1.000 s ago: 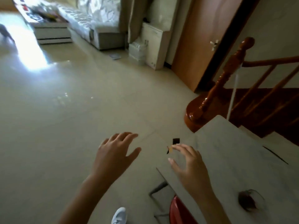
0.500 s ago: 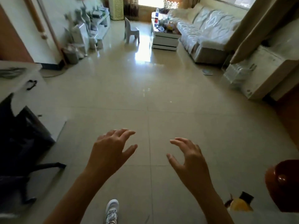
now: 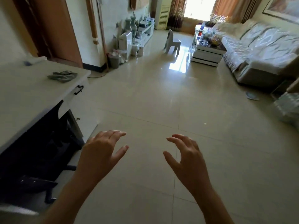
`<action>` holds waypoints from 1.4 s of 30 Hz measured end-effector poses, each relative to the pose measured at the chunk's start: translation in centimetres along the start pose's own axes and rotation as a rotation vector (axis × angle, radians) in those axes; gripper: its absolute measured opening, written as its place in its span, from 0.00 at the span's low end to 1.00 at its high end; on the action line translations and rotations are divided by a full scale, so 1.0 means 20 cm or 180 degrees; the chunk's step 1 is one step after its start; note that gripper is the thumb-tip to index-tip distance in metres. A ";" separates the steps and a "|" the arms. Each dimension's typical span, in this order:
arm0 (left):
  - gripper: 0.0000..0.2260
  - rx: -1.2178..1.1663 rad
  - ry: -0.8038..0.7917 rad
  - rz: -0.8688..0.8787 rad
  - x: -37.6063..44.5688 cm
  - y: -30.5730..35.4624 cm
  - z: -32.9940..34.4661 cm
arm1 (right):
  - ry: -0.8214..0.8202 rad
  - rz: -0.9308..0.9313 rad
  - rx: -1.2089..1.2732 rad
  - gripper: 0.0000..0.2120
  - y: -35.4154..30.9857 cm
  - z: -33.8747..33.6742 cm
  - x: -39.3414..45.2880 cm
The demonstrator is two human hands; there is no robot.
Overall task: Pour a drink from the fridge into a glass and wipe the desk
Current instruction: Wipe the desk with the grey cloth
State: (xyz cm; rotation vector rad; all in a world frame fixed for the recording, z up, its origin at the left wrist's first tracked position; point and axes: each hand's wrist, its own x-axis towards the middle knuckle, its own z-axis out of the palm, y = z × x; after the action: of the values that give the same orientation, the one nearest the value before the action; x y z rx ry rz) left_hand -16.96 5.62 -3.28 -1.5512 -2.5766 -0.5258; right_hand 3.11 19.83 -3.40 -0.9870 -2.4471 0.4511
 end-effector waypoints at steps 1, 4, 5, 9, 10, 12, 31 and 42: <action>0.22 -0.0002 0.0007 -0.0048 0.04 -0.06 -0.01 | -0.0003 -0.0050 -0.0010 0.19 -0.04 0.04 0.08; 0.21 -0.0047 0.0117 -0.0221 0.13 -0.23 -0.04 | -0.0093 -0.0252 -0.0006 0.18 -0.17 0.15 0.28; 0.21 -0.0081 0.0149 -0.0289 0.14 -0.28 -0.05 | -0.0160 -0.0332 0.0011 0.18 -0.21 0.19 0.34; 0.20 -0.0095 0.0332 -0.0645 0.18 -0.49 -0.07 | -0.0427 -0.0627 0.0155 0.18 -0.36 0.34 0.59; 0.20 -0.0080 0.0359 -0.0745 0.19 -0.54 -0.07 | -0.0480 -0.0699 0.0202 0.18 -0.39 0.39 0.64; 0.20 -0.0055 0.0414 -0.0963 0.22 -0.64 -0.06 | -0.0603 -0.0867 0.0279 0.17 -0.45 0.48 0.76; 0.20 0.0342 0.0473 -0.2680 0.75 -1.53 -0.03 | -0.1719 -0.2529 0.0513 0.16 -1.23 1.42 2.05; 0.20 0.0258 0.0402 -0.3107 0.92 -2.10 0.02 | -0.2122 -0.2713 0.0422 0.16 -1.58 1.94 2.39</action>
State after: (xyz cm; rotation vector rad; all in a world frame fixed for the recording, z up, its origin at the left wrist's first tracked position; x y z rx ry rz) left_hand -62.26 3.30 -9.39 -0.1228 -3.0357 -0.5248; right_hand -65.56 27.21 -7.55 0.3773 -3.0360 0.6790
